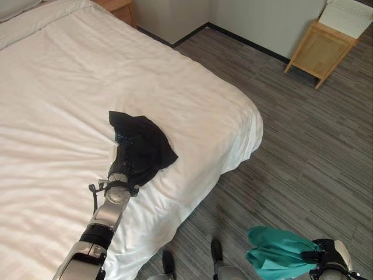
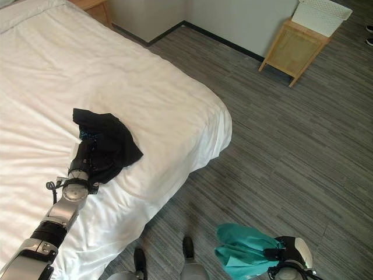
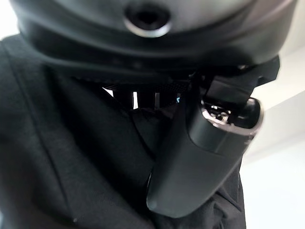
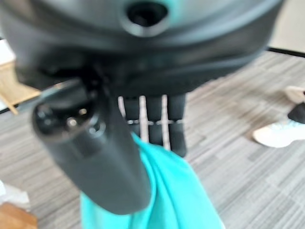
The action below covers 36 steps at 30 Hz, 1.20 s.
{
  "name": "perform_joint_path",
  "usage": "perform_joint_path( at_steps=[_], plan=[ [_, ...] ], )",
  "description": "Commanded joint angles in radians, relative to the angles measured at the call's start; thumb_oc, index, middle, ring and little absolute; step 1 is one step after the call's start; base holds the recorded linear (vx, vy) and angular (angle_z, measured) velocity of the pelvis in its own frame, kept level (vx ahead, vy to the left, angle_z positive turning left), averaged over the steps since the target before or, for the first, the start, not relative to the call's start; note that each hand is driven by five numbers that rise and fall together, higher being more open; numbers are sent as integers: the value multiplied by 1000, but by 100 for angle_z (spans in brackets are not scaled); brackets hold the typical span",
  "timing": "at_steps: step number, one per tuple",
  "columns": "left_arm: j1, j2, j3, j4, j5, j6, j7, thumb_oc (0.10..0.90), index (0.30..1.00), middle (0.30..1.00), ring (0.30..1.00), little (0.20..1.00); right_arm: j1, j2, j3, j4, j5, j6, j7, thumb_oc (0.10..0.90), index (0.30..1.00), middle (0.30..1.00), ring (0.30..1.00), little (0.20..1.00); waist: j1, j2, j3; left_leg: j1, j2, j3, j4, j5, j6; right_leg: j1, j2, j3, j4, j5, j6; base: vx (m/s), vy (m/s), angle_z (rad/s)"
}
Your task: Pick up bed clothes into laundry basket.
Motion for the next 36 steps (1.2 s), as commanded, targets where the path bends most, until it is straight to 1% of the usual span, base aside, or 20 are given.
perform_joint_path(
  at_steps=[1,4,5,6,12,13,20,21,22,25,27,28,29,32,35,36],
  plan=[
    [-121,-34,-51,-19,-4,-90,-27,511,467,467,467,467,-7,-104,-47,9,-7,-23,-41,400,300,300,300,300,1,-9,-34,-17,23,-56,3,-101,-51,77,-33,-38,5,-107,74,0,0,0],
    [-121,-34,-51,-19,-4,-90,-27,511,467,467,467,467,-7,-104,-47,9,-7,-23,-41,400,300,300,300,300,1,-9,-34,-17,23,-56,3,-101,-51,77,-33,-38,5,-107,74,0,0,0],
    [-139,-70,-122,-40,-23,-105,-63,400,300,300,300,300,-9,-91,-6,34,-6,-29,-31,400,300,300,300,300,-8,-7,-32,-20,25,-52,3,-94,-49,64,-24,-32,5,-104,74,-57,-42,-1],
    [-143,-114,-184,-39,-13,-104,-78,400,300,300,300,300,-69,-72,65,14,-34,-34,-44,400,300,300,300,300,14,-9,-28,-35,25,-57,3,-88,-47,53,-20,-36,5,-104,70,-57,-42,1],
    [-143,-113,-184,-39,-13,-104,-78,400,300,300,300,300,-70,-72,66,15,-34,-35,-44,400,300,300,300,300,14,-9,-29,-35,25,-57,3,-87,-47,53,-20,-36,5,-104,70,-28,-13,-3],
    [-316,-147,-237,-47,-30,-108,27,400,300,300,300,300,-124,-44,142,-8,-30,-48,-74,400,300,300,300,300,3,-15,-23,-63,30,-57,3,-85,-50,26,-7,-38,5,-95,77,-155,-49,-2],
    [-323,-146,-238,-42,-30,-110,28,400,300,300,300,300,-130,-43,142,-5,-29,-49,-75,400,300,300,300,300,2,-17,-24,-72,30,-58,3,-78,-50,18,-7,-38,5,-89,76,-65,-41,-4],
    [-409,-123,-232,-99,-75,-124,71,400,300,300,300,300,-192,-38,199,-47,-38,-51,-68,400,300,300,300,300,36,-11,-26,-108,93,5,3,-46,-63,59,-53,-163,25,-83,91,-565,-374,1],
    [-474,-103,-202,-168,-143,-156,121,400,300,300,300,300,-248,-57,240,-128,-82,-34,-62,400,300,300,300,300,100,-18,-36,-110,152,100,3,-6,-85,104,-145,-235,56,-46,113,-566,-374,-63],
    [-474,-103,-203,-168,-143,-156,121,400,300,300,300,300,-248,-57,239,-128,-82,-33,-62,400,300,300,300,300,104,-18,-36,-109,153,104,3,-6,-85,102,-145,-230,56,-45,113,-94,-45,-149],
    [-474,-103,-203,-168,-143,-156,121,400,300,300,300,300,-248,-57,239,-128,-82,-33,-62,400,300,300,300,300,104,-18,-36,-109,153,104,3,-6,-85,102,-145,-230,56,-45,113,-76,-156,-14],
    [-467,-156,-185,-331,-138,-181,146,400,300,300,300,300,-266,-103,229,-286,-146,-39,-89,400,300,300,300,300,101,-2,-45,-98,214,162,3,57,-118,122,-98,-286,5,-131,106,-253,-456,-42],
    [-380,-196,-178,-375,-120,-168,135,400,300,300,300,300,-245,-124,215,-362,-176,-41,-96,400,300,300,300,300,90,44,-22,-83,252,153,3,90,-137,135,-51,-273,5,-162,75,-255,-459,-48],
    [-379,-197,-178,-376,-119,-168,135,400,300,300,300,300,-243,-125,214,-364,-176,-40,-95,400,300,300,300,300,92,47,-23,-83,255,154,3,90,-138,134,-48,-272,5,-161,74,-35,-50,-103],
    [-379,-197,-178,-376,-119,-168,135,400,300,300,300,300,-243,-125,214,-364,-176,-40,-95,400,300,300,300,300,92,47,-23,-83,255,154,3,90,-138,134,-48,-272,5,-161,74,-7,-56,-42],
    [-320,-251,-188,-354,-170,-172,136,400,300,300,300,300,-247,-101,259,-401,-202,-52,-100,400,300,300,300,300,68,102,3,-60,259,54,6,111,-155,156,-7,-229,19,-204,31,-33,-177,-64]
  ],
)
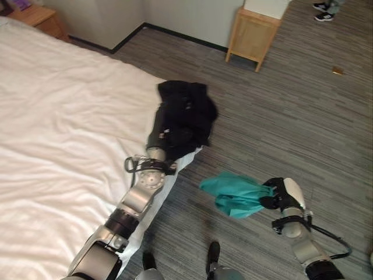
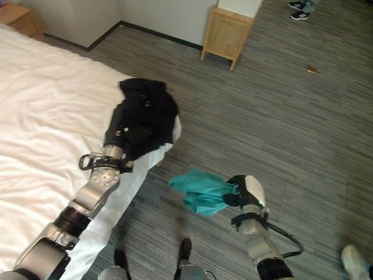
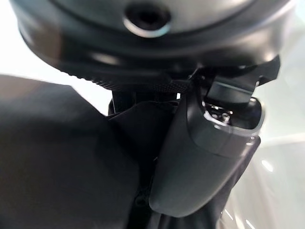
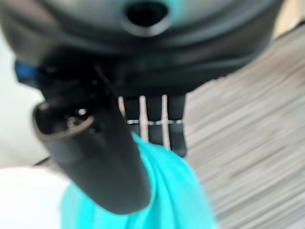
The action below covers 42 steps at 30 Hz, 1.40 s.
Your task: Pick up bed clothes into laundry basket.
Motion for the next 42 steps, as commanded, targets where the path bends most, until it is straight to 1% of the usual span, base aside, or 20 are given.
perform_joint_path(
  at_steps=[1,7,8,9,12,15,16,17,24,25,26,30,31,32,33,39,40,42],
  plan=[
    [-135,-110,51,-28,-17,-128,27,400,300,300,300,300,-18,-80,13,-86,-55,-47,-62,400,300,300,300,300,-24,113,-18,-30,52,-140,-62,110,-39,159,-23,-16,19,-233,74,-36,-180,-62],
    [-135,-110,52,-27,-17,-128,27,400,300,300,300,300,-18,-80,13,-86,-55,-47,-62,400,300,300,300,300,-26,115,-16,-28,54,-142,-62,110,-40,163,-21,-17,18,-233,73,29,-49,-29],
    [-240,-6,71,-33,-26,-130,89,400,300,300,300,300,-45,-88,88,-88,-32,-67,-44,400,300,300,300,300,10,131,5,-50,-94,-459,112,20,10,176,28,186,54,-249,16,285,-358,-9],
    [-331,40,76,19,8,-104,116,400,300,300,300,300,-66,-97,118,-114,-17,-75,-35,400,300,300,300,300,-7,114,27,-121,-83,-476,329,105,7,207,42,241,38,-247,-2,283,-358,-73],
    [-333,40,76,20,8,-104,116,400,300,300,300,300,-67,-97,118,-113,-17,-75,-35,400,300,300,300,300,-7,116,26,-126,-82,-478,332,104,7,205,43,240,38,-246,-2,29,-26,-185],
    [-333,40,76,20,8,-104,116,400,300,300,300,300,-67,-97,118,-113,-17,-75,-35,400,300,300,300,300,-7,116,26,-126,-82,-478,332,104,7,205,43,240,38,-246,-2,8,-12,-100],
    [-349,50,81,35,15,-95,124,400,300,300,300,300,-69,-104,123,-124,-18,-75,-35,400,300,300,300,300,-11,108,31,-150,-83,-481,374,132,15,214,43,252,34,-245,-8,46,-61,-32],
    [-373,53,84,59,20,-82,141,400,300,300,300,300,-82,-110,126,-148,-21,-73,-37,400,300,300,300,300,-13,102,38,-190,-99,-485,441,139,28,224,41,268,26,-245,-11,46,-59,1],
    [-374,53,84,60,20,-82,141,400,300,300,300,300,-82,-110,126,-148,-21,-73,-37,400,300,300,300,300,-13,103,37,-194,-98,-486,445,137,28,223,42,267,26,-245,-11,71,-2,-29],
    [-292,36,108,56,76,-58,145,400,300,300,300,300,-132,-114,166,-172,-76,-69,-29,400,300,300,300,300,58,137,25,-256,-302,-416,243,34,78,282,100,352,15,-272,-16,484,12,-44],
    [-290,35,108,54,76,-57,145,400,300,300,300,300,-132,-113,166,-171,-76,-69,-29,400,300,300,300,300,66,133,28,-245,-302,-407,231,37,80,286,94,361,14,-273,-15,484,12,-102],
    [-290,35,108,54,76,-57,145,400,300,300,300,300,-132,-113,166,-171,-76,-69,-29,400,300,300,300,300,67,132,29,-242,-302,-405,230,38,80,288,93,362,14,-273,-15,2,0,-48],
    [-290,35,108,54,76,-57,145,400,300,300,300,300,-132,-113,166,-171,-76,-69,-29,400,300,300,300,300,67,132,29,-242,-302,-405,230,38,80,288,93,362,14,-273,-15,633,226,-49],
    [-222,-2,141,99,89,-37,140,400,300,300,300,300,-186,-109,180,-161,-114,-46,-17,400,300,300,300,300,64,196,-28,-226,-284,-163,9,91,107,371,91,329,24,-359,19,639,237,-52],
    [-217,-5,146,97,91,-36,139,400,300,300,300,300,-187,-112,185,-160,-114,-45,-17,400,300,300,300,300,80,198,-27,-205,-283,-143,-24,107,109,368,85,349,28,-360,23,639,237,-61],
    [-218,-5,146,97,91,-36,139,400,300,300,300,300,-187,-112,185,-160,-114,-45,-17,400,300,300,300,300,82,198,-26,-204,-283,-142,-25,107,109,369,85,350,28,-360,23,88,46,-22],
    [-157,-45,151,125,84,-27,129,400,300,300,300,300,-206,-90,223,-119,-198,-7,1,400,300,300,300,300,88,208,-83,-120,-311,-137,-47,62,137,330,-58,281,236,-331,107,524,267,23],
    [-156,-45,151,125,84,-27,128,400,300,300,300,300,-206,-90,223,-119,-198,-7,1,400,300,300,300,300,91,206,-88,-125,-311,-135,-47,62,137,322,-59,284,242,-334,108,264,134,6]
  ],
)
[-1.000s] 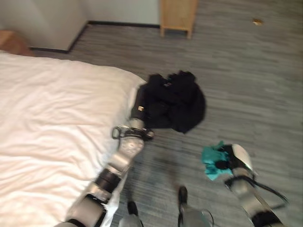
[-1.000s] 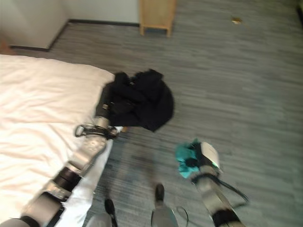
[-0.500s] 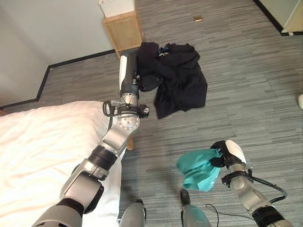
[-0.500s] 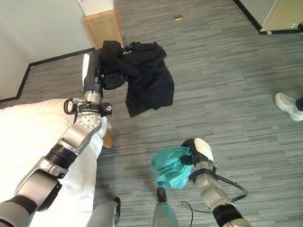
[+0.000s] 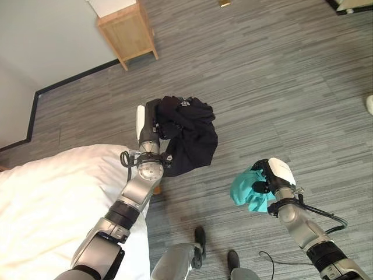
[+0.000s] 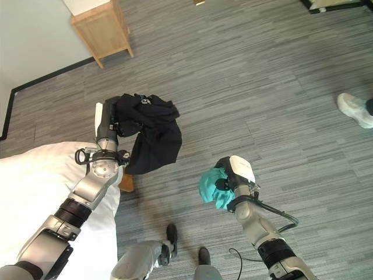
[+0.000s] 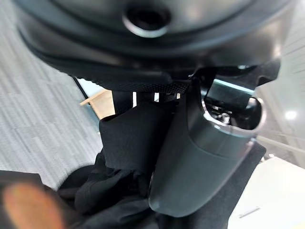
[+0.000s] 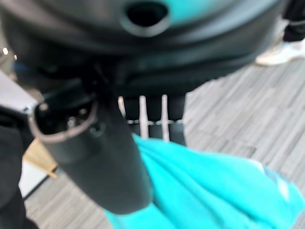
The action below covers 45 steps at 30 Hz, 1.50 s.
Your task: Pick up bed clothes into laundry basket.
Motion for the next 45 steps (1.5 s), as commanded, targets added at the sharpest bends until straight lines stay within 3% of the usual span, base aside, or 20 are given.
perform_joint_path(
  at_steps=[1,5,6,11,12,13,18,19,24,25,27,32,33,39,41,45],
  plan=[
    [-167,-43,93,33,36,-103,25,400,300,300,300,300,-76,-18,23,-54,-63,-50,-37,400,300,300,300,300,17,12,-181,32,-1,20,-41,-48,-106,83,-93,-27,110,-17,138,4,1,-6],
    [-167,-43,93,33,36,-103,25,400,300,300,300,300,-76,-18,23,-54,-63,-50,-37,400,300,300,300,300,17,12,-182,32,-1,20,-41,-48,-106,83,-93,-27,110,-17,138,117,-30,-8],
    [-177,-49,77,33,51,-85,28,400,300,300,300,300,-159,13,55,-30,-70,-47,-36,400,300,300,300,300,-38,50,-108,188,55,-45,-55,-129,-101,-242,-167,-147,466,109,150,474,-121,18],
    [-178,-48,78,34,51,-85,28,400,300,300,300,300,-161,13,56,-28,-70,-48,-36,400,300,300,300,300,-42,48,-109,185,53,-48,-55,-128,-101,-244,-169,-150,470,106,150,176,-128,35],
    [-192,-80,28,58,89,-82,1,400,300,300,300,300,-136,-18,11,3,-31,-44,-62,400,300,300,300,300,-144,-18,-101,223,24,-199,-55,-194,-125,-304,-51,11,42,109,120,413,-511,39],
    [-191,-81,25,60,90,-83,1,400,300,300,300,300,-133,-18,10,3,-30,-46,-63,400,300,300,300,300,-150,-18,-100,225,24,-206,-55,-191,-124,-281,-56,1,1,133,121,413,-511,114],
    [-191,-81,25,60,90,-83,1,400,300,300,300,300,-133,-18,10,3,-30,-46,-62,400,300,300,300,300,-152,-17,-99,226,24,-208,-55,-191,-124,-277,-56,0,-2,134,121,15,-23,117],
    [51,155,121,413,163,-28,-272,400,300,300,300,300,171,350,-301,543,747,-121,103,400,300,300,300,300,-192,-229,-266,293,219,44,-55,-190,-241,-48,-128,-235,-50,167,147,64,-126,11],
    [54,156,123,410,163,-27,-272,400,300,300,300,300,169,348,-299,547,749,-124,104,400,300,300,300,300,-195,-228,-270,287,220,43,-55,-185,-241,-51,-126,-237,-53,172,146,19,-25,14],
    [62,128,110,407,174,-25,-276,400,300,300,300,300,192,373,-301,594,754,-124,109,400,300,300,300,300,-210,-208,-267,291,222,47,-55,-186,-247,-47,-133,-244,-58,167,144,51,6,-24],
    [65,121,104,407,175,-26,-275,400,300,300,300,300,193,379,-301,611,760,-126,109,400,300,300,300,300,-215,-201,-265,294,223,44,-55,-186,-249,-44,-133,-245,-55,166,144,29,7,-8],
    [65,121,104,407,175,-26,-275,400,300,300,300,300,193,379,-301,611,760,-126,109,400,300,300,300,300,-215,-201,-265,294,223,44,-55,-186,-249,-44,-133,-245,-55,166,144,2,12,7],
    [57,117,99,415,185,-25,-272,400,300,300,300,300,172,357,-252,606,673,-119,107,400,300,300,300,300,-212,-201,-264,296,224,44,-55,-185,-249,-46,-138,-241,-48,168,147,4,56,7],
    [102,129,142,339,236,-36,-256,400,300,300,300,300,155,241,-196,308,478,-140,106,400,300,300,300,300,-194,-219,-259,292,232,43,-55,-183,-250,-51,-137,-240,-44,166,148,-2,21,-5],
    [134,141,171,281,243,-44,-247,400,300,300,300,300,125,168,-213,143,377,-153,89,400,300,300,300,300,-182,-224,-262,289,236,41,-55,-183,-250,-51,-136,-241,-47,166,148,13,42,-43],
    [178,153,208,179,258,-57,-218,400,300,300,300,300,95,89,-275,-44,305,-170,55,400,300,300,300,300,-166,-230,-267,282,240,34,-55,-182,-253,-48,-135,-245,-48,164,150,4,10,-3]
  ],
)
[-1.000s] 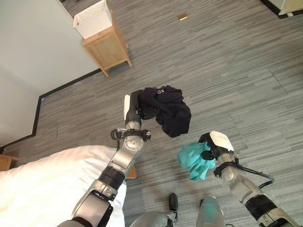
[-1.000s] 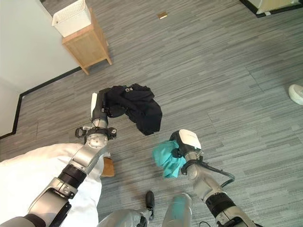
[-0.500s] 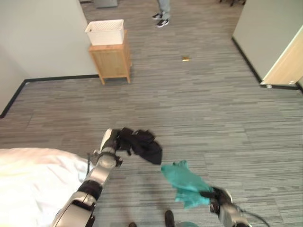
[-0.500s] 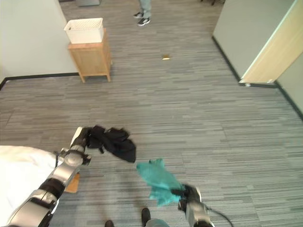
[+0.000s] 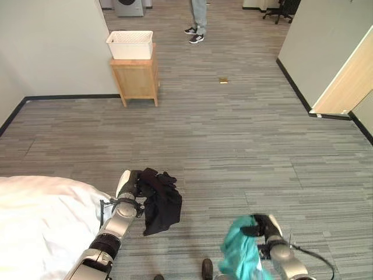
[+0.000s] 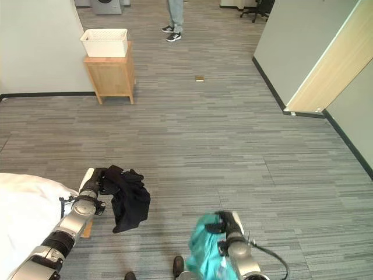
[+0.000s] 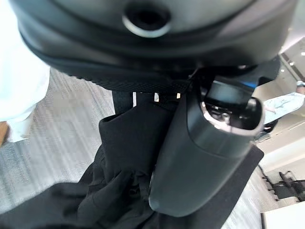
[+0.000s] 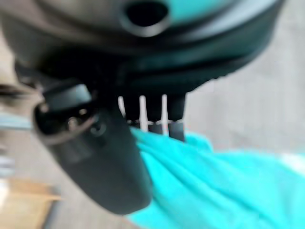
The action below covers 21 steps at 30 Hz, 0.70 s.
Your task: Pick up bed clothes into laundry basket.
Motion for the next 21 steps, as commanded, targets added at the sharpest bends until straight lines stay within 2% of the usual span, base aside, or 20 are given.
perform_joint_path(
  at_steps=[1,5,7,11,14,15,16,17,18,19,20,21],
  plan=[
    [-74,86,71,-152,53,-122,88,400,300,300,300,300,-109,-113,-86,-157,-94,-113,-78,400,300,300,300,300,18,-42,-105,-38,67,-34,2,-53,-86,68,-168,3,82,-94,162,0,0,0],
    [-28,110,120,-292,63,-140,111,400,300,300,300,300,-114,-180,-150,-269,-134,-125,-92,400,300,300,300,300,34,-46,-108,-48,72,-43,2,-52,-90,67,-168,-5,87,-100,163,5,-8,1],
    [-3,122,170,-403,32,-163,142,400,300,300,300,300,-124,-213,-204,-339,-113,-135,-110,400,300,300,300,300,47,-47,-107,-55,78,-50,2,-48,-95,63,-167,-9,100,-108,160,30,-54,6],
    [-10,122,219,-510,-25,-204,190,400,300,300,300,300,-135,-185,-268,-393,-24,-169,-153,400,300,300,300,300,52,-43,-108,-62,96,-54,2,-40,-110,61,-156,-12,104,-126,147,19,-88,15],
    [-13,117,227,-559,-31,-221,205,400,300,300,300,300,-153,-166,-274,-415,0,-192,-165,400,300,300,300,300,54,-35,-99,-42,113,-36,10,-20,-116,80,-140,-15,81,-145,128,31,-97,1],
    [-17,117,225,-567,-35,-224,205,400,300,300,300,300,-164,-165,-268,-416,1,-196,-166,400,300,300,300,300,59,-38,-87,-54,114,-35,52,-14,-119,86,-139,-16,77,-150,121,18,-126,-3],
    [-42,117,206,-562,-51,-223,215,400,300,300,300,300,-199,-177,-242,-417,-4,-198,-169,400,300,300,300,300,70,-47,-52,-110,111,-50,171,-5,-128,95,-143,-15,76,-154,107,9,-125,0],
    [-49,118,206,-558,-52,-224,215,400,300,300,300,300,-205,-178,-241,-413,-4,-198,-169,400,300,300,300,300,67,-46,-48,-123,114,-56,194,-15,-128,95,-142,-17,76,-154,107,31,-108,-5],
    [-60,120,192,-558,-54,-223,217,400,300,300,300,300,-225,-188,-223,-412,-3,-197,-169,400,300,300,300,300,74,-46,-35,-153,107,-78,234,8,-133,95,-145,-12,76,-156,102,75,-103,-14],
    [-59,117,180,-572,-57,-223,211,400,300,300,300,300,-248,-215,-202,-423,-4,-191,-161,400,300,300,300,300,102,-52,-18,-237,42,-129,239,-10,-110,108,-146,8,65,-163,92,171,-119,-25],
    [-49,113,179,-587,-54,-219,202,400,300,300,300,300,-255,-228,-196,-425,-7,-190,-155,400,300,300,300,300,110,-50,-23,-277,2,-140,225,-27,-86,116,-144,14,52,-171,93,159,-91,-35],
    [-46,111,180,-590,-53,-218,200,400,300,300,300,300,-255,-230,-195,-424,-6,-189,-155,400,300,300,300,300,110,-52,-26,-277,-3,-138,223,-29,-83,117,-148,14,49,-172,95,340,29,-28]
  ],
)
